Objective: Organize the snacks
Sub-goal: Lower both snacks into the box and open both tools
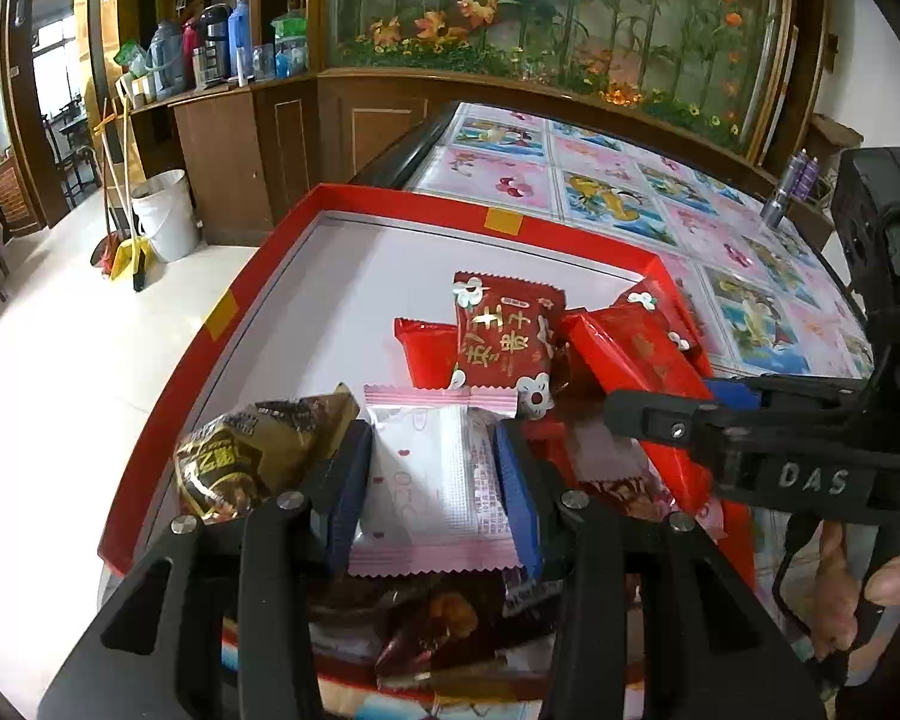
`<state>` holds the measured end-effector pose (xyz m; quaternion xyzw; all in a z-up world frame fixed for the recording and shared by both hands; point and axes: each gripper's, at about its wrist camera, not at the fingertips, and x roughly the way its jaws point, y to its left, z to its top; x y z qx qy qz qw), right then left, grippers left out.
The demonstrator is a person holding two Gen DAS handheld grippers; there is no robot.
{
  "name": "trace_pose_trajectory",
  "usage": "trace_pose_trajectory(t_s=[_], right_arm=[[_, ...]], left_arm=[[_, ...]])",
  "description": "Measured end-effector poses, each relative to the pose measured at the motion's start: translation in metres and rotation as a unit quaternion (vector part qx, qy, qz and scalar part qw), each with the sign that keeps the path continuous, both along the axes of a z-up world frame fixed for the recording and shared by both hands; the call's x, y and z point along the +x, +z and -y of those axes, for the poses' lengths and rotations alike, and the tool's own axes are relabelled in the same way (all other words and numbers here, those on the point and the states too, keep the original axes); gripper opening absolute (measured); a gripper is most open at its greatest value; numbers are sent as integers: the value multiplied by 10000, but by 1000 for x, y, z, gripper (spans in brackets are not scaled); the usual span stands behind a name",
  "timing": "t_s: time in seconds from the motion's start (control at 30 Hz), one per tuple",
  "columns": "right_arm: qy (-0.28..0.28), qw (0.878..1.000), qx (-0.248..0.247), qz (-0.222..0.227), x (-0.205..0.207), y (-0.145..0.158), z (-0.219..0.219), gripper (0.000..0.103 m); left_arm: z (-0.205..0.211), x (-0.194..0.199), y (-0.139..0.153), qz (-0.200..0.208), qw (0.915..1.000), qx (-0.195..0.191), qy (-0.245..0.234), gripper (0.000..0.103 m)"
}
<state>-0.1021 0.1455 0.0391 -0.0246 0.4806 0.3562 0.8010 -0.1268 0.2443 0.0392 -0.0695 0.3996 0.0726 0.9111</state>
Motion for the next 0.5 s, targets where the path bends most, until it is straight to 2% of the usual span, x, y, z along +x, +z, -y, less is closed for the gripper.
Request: trace_pose_trajectory(t_s=[0.5], right_arm=[[-227,9994,-218,162,24,-8,-21,46]], left_arm=[[-4,39,-7,-203,9996,185,-101,42]])
